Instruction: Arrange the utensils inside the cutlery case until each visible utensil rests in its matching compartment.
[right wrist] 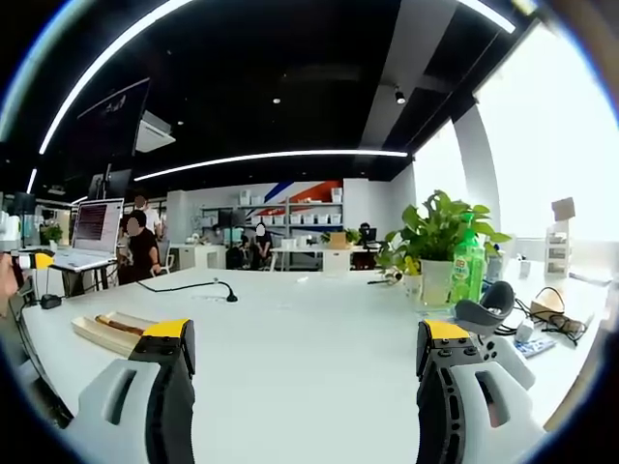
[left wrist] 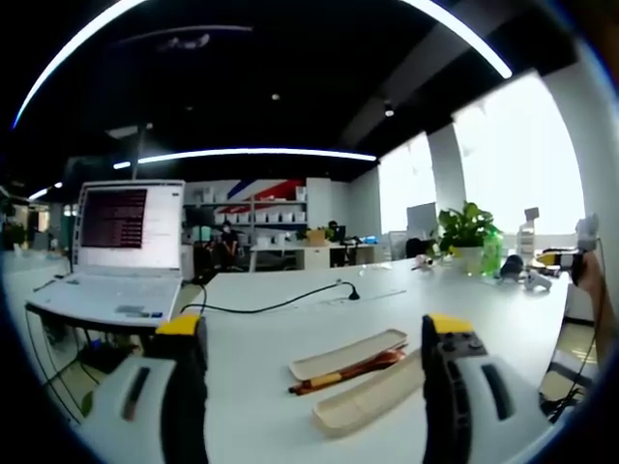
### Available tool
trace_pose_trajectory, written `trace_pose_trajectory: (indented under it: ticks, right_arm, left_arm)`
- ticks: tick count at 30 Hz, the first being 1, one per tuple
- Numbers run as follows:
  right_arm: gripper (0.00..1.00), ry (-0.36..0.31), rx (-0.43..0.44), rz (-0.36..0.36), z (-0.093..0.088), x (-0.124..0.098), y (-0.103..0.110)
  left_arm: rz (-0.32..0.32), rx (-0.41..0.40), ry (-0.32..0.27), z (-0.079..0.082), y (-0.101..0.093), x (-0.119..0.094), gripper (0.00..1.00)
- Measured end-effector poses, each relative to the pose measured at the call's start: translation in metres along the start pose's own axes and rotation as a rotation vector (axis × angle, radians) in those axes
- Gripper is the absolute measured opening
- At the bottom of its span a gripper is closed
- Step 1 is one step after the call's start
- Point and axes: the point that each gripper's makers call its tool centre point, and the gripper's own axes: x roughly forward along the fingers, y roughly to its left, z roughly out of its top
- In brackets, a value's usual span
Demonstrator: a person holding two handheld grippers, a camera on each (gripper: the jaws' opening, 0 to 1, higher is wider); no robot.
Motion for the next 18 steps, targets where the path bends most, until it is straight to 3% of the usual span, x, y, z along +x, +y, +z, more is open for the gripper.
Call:
trace_pose_trajectory:
  ticks: [4,11,14,18]
  right_arm:
    - [0.99,0.047,-0.021,0.001,-0.006,0.0,-0.001]
    - [0.99,0.011,-0.014,-0.003,0.003,-0.001,0.004]
    - [0.99,0.023,-0.03,0.062,0.0,0.005,0.022]
    - [0.99,0.021,-0.024,0.082,0.0,0.009,0.027]
  left_arm:
    - [-0.007,0.005,0.005,-0.001,-0.002,0.001,0.96]
    - [-0.005,0.006,0.012,-0.004,-0.001,0.003,0.96]
    - [-0.008,0.007,0.021,-0.008,-0.004,0.006,0.96]
    - [-0.018,0.02,0.035,-0.011,-0.011,0.008,0.96]
